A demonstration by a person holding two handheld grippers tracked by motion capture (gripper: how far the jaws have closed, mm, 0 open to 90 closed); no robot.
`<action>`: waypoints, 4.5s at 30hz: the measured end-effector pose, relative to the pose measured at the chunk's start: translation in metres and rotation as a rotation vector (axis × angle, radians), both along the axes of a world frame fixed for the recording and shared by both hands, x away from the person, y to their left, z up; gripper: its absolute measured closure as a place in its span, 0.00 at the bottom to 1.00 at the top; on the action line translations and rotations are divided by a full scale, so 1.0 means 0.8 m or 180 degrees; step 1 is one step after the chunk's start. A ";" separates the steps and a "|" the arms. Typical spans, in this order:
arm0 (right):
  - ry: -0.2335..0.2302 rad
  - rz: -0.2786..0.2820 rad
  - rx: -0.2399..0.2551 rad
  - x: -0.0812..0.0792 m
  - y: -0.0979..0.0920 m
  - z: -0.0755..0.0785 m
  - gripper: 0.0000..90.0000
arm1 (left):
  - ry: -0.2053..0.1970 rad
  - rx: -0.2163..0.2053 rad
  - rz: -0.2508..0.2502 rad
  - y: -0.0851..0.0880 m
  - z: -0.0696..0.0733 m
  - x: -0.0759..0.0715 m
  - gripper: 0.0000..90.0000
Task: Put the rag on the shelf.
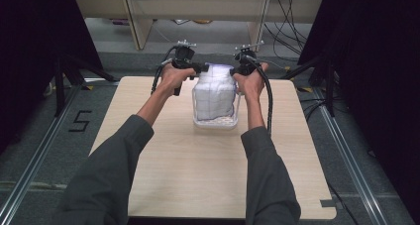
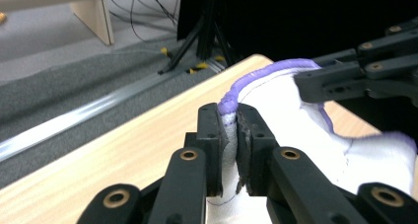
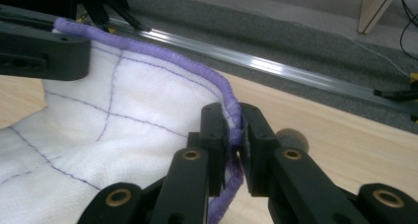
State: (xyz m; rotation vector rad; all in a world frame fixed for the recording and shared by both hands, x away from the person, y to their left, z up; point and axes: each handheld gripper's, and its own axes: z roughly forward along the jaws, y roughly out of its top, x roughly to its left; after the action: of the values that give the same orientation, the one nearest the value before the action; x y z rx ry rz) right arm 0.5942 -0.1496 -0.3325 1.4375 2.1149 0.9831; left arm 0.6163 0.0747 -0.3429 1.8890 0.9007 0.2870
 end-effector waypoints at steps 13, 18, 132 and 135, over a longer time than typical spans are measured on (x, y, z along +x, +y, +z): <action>0.0038 -0.0161 0.0023 -0.007 -0.020 0.005 0.67 | 0.0148 0.0007 0.0187 0.017 0.005 -0.009 0.61; 0.0062 -0.0169 0.0145 -0.022 -0.028 0.016 0.66 | 0.0183 -0.0060 0.0173 0.032 0.011 -0.019 0.61; -0.0323 0.0588 0.0494 -0.189 -0.042 0.004 0.34 | 0.0137 -0.0299 -0.0467 0.086 -0.038 -0.220 0.30; -0.0291 0.0563 0.0559 -0.198 -0.041 0.002 0.34 | 0.0132 -0.0326 -0.0471 0.088 -0.040 -0.226 0.30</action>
State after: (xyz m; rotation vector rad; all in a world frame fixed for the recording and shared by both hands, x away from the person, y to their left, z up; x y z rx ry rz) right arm 0.4356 -0.1826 -0.3310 1.2722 2.1620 1.3050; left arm 0.4357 0.1451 -0.3751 1.8608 0.7836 0.1106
